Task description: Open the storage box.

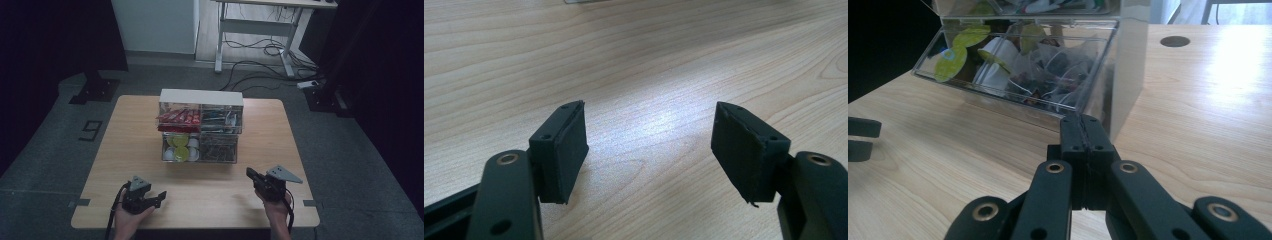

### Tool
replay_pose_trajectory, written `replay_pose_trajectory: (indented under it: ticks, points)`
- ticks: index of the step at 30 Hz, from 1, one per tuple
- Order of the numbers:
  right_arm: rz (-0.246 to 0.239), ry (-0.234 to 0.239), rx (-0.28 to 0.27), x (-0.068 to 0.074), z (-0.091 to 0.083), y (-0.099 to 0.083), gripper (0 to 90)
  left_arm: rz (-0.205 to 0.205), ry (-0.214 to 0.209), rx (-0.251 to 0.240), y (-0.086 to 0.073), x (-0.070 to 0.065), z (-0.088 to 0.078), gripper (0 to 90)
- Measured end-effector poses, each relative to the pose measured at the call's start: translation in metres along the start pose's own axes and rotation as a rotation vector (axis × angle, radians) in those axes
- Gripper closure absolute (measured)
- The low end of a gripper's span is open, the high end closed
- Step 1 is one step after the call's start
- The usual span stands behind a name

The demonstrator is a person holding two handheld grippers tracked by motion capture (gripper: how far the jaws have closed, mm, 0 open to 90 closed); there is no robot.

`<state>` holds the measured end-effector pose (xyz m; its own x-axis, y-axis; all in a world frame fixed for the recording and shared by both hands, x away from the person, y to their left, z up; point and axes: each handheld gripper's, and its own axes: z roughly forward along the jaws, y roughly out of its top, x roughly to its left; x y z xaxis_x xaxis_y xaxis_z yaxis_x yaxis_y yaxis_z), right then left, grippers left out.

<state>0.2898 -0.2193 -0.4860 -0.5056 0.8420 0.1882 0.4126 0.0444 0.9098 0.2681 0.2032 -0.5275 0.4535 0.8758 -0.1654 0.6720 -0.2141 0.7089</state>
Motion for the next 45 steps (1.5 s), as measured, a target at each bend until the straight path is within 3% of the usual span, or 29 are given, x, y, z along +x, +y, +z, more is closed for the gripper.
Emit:
replay_pose_trajectory:
  ticks: [36, 45]
  points:
    - [-0.056, 0.076, 0.045, 0.032, 0.048, 0.007, 89.3, -0.01, -0.007, -0.004, -0.001, 0.002, -0.002, 30.9]
    - [-0.067, 0.104, 0.062, 0.042, 0.069, 0.009, 89.3, -0.01, -0.013, 0.001, -0.001, 0.004, -0.002, 30.7]
